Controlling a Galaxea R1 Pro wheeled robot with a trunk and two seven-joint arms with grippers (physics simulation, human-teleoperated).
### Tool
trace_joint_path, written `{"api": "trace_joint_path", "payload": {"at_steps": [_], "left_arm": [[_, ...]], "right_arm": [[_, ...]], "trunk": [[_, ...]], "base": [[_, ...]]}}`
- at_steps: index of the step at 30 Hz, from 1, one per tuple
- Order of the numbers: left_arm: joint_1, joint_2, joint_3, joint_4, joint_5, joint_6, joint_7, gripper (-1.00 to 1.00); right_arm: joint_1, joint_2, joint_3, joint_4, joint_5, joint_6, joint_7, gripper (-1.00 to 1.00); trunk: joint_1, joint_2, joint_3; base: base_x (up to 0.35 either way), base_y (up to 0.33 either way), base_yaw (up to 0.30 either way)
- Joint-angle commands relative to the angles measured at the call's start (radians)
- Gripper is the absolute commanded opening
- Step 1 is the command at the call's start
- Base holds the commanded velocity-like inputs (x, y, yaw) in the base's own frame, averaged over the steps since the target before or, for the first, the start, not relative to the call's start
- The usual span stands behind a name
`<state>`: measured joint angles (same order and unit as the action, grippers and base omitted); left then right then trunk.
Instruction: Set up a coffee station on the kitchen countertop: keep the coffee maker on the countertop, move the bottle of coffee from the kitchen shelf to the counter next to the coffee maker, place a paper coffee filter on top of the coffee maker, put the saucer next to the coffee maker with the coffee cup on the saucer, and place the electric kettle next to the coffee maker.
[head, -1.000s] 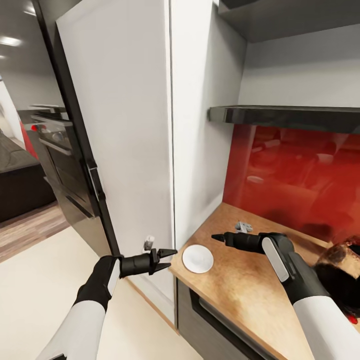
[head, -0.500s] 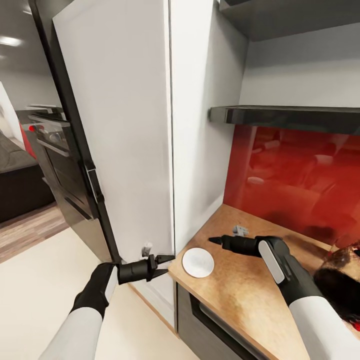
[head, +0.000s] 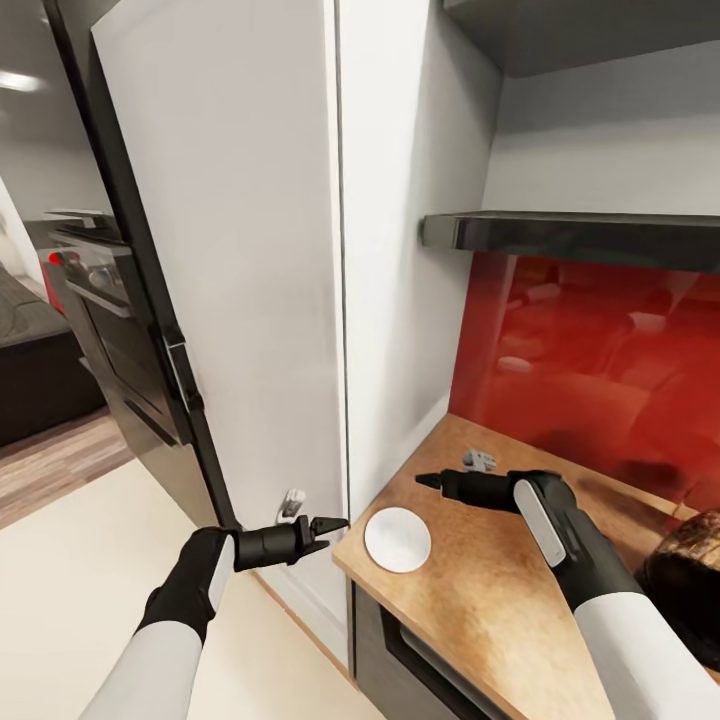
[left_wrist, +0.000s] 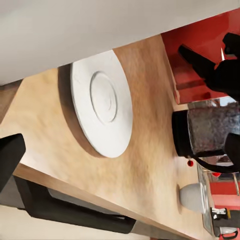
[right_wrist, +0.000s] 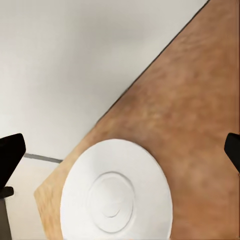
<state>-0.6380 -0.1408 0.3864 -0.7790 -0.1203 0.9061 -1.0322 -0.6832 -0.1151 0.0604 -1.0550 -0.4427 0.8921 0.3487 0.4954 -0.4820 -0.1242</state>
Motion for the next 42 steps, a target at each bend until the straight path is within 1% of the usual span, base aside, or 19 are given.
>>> {"api": "trace_joint_path", "payload": {"at_steps": [1,6,10,13,14,16,19,22,26,29,32,36,42], "left_arm": [[-0.001,-0.002,0.006,-0.001,-0.01,0.007,-0.008,1.0],[0.0,-0.004,0.006,0.0,-0.003,0.007,-0.009,1.0],[0.0,-0.01,0.009,0.008,0.02,0.007,-0.017,1.0],[-0.001,-0.009,0.009,0.025,0.037,-0.009,-0.019,1.0],[-0.001,-0.008,0.008,0.076,0.078,-0.039,-0.02,1.0],[-0.001,-0.006,0.008,0.119,0.101,-0.088,-0.022,1.0],[-0.002,-0.004,0.008,0.161,0.117,-0.129,-0.026,1.0],[-0.002,-0.003,0.009,0.19,0.123,-0.149,-0.042,1.0],[-0.002,-0.005,0.007,0.208,0.124,-0.163,-0.054,1.0],[-0.002,-0.01,0.005,0.219,0.125,-0.194,-0.056,1.0],[-0.003,-0.012,0.003,0.25,0.125,-0.224,-0.057,1.0],[-0.003,-0.015,0.002,0.27,0.124,-0.238,-0.058,1.0],[-0.003,-0.021,0.003,0.277,0.123,-0.255,-0.057,1.0]], "right_arm": [[-0.001,-0.001,0.001,0.005,0.005,-0.001,0.006,1.0],[-0.001,-0.003,0.0,0.033,0.005,-0.03,0.006,1.0],[-0.001,-0.003,0.0,0.056,0.006,-0.045,0.006,1.0],[-0.001,-0.003,0.002,0.073,0.005,-0.046,0.007,1.0],[-0.001,-0.003,0.002,0.15,0.005,-0.047,0.007,1.0],[-0.001,-0.002,0.003,0.153,0.005,-0.047,0.009,1.0],[-0.001,-0.001,0.004,0.157,0.005,-0.047,0.01,1.0],[-0.001,0.0,0.004,0.177,0.004,-0.048,0.01,1.0],[-0.001,0.0,0.004,0.191,0.003,-0.048,0.011,1.0],[-0.001,0.0,0.004,0.194,0.003,-0.048,0.012,1.0],[-0.001,0.0,0.004,0.196,0.003,-0.048,0.013,1.0],[-0.001,0.0,0.005,0.21,0.001,-0.048,0.014,1.0],[-0.001,0.003,0.006,0.225,-0.002,-0.048,0.015,1.0]], "trunk": [[0.001,-0.002,-0.002],[0.001,-0.002,-0.002],[0.001,-0.002,-0.002],[0.001,-0.002,-0.002],[0.001,-0.002,-0.002],[0.001,-0.002,-0.002],[0.001,-0.002,-0.002],[0.001,-0.002,-0.002],[0.001,-0.002,-0.002],[0.001,-0.002,-0.002],[0.001,-0.002,-0.002],[0.001,-0.002,-0.002],[0.001,-0.002,-0.002]], "base": [[0.018,0.0,0.0],[0.006,0.0,0.0],[0.0,0.0,0.0],[0.0,0.0,0.0],[0.0,0.0,0.0],[0.0,0.0,0.0],[0.0,0.0,0.0],[0.0,0.0,0.0],[0.0,0.0,0.0],[0.0,0.0,0.0],[0.0,0.0,0.0],[0.0,0.0,0.0],[0.0,0.0,0.0]]}}
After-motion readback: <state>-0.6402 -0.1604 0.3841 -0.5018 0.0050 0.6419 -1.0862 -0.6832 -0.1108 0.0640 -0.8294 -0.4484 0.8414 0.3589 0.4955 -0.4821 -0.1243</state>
